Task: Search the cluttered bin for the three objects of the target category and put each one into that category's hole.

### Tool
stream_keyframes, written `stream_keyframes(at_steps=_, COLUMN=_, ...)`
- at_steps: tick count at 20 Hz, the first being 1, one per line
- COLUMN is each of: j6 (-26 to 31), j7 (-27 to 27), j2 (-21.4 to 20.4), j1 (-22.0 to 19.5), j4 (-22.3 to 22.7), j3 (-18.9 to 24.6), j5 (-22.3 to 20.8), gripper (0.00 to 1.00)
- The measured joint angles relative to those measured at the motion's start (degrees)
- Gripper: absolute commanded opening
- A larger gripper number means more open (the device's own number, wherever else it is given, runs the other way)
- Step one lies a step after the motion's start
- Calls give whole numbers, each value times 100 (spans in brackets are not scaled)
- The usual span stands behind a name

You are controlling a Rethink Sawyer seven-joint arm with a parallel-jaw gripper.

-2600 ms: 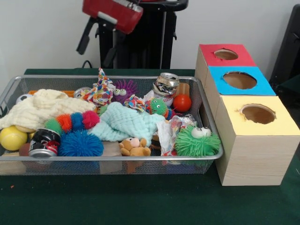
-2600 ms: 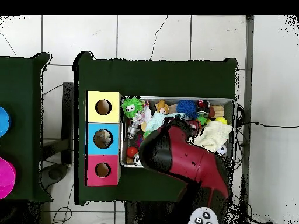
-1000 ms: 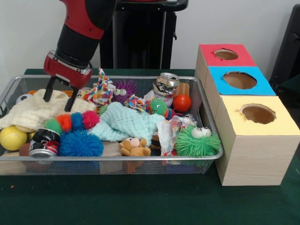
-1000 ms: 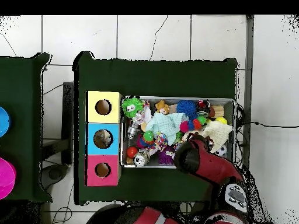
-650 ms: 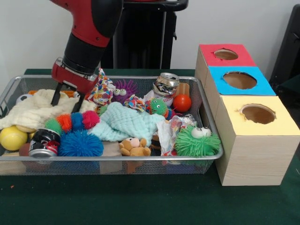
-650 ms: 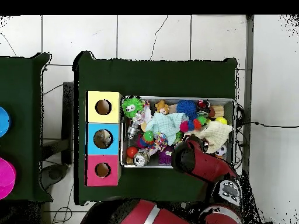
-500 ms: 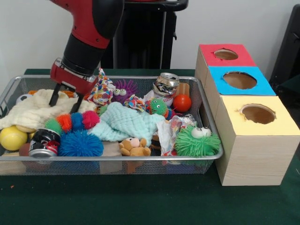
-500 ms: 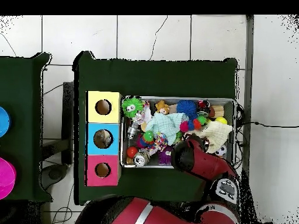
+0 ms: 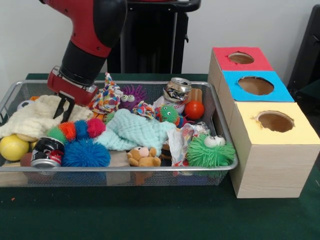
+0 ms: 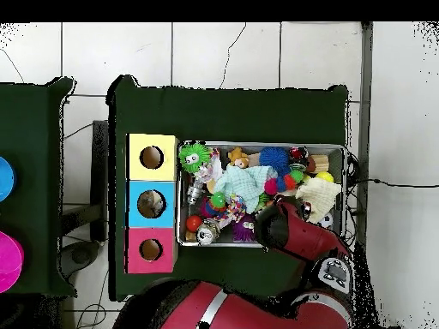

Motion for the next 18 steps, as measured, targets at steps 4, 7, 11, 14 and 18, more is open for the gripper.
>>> stream_keyframes(at_steps=4, j6=1, j7=0, j2=-71, j1=-6, j4=56, j3=45, j5=-1, gripper=0)
stream_keyframes(at_steps=7, j6=2, j7=0, j2=-288, j1=-6, j4=231, j3=175, j5=-2, gripper=0)
stream_keyframes(at_steps=11, j6=7, j7=0, j2=-833, j1=9, j4=583, j3=471, j5=-4, gripper=0)
stream_keyframes(at_steps=14, j6=61, j7=0, j2=-1347, j1=28, j4=819, j3=802, j5=-5, gripper=0)
stream_keyframes(at_steps=18, j6=179, j7=0, j2=-1652, j1=61, j4=915, j3=1056, j5=-6, gripper=0)
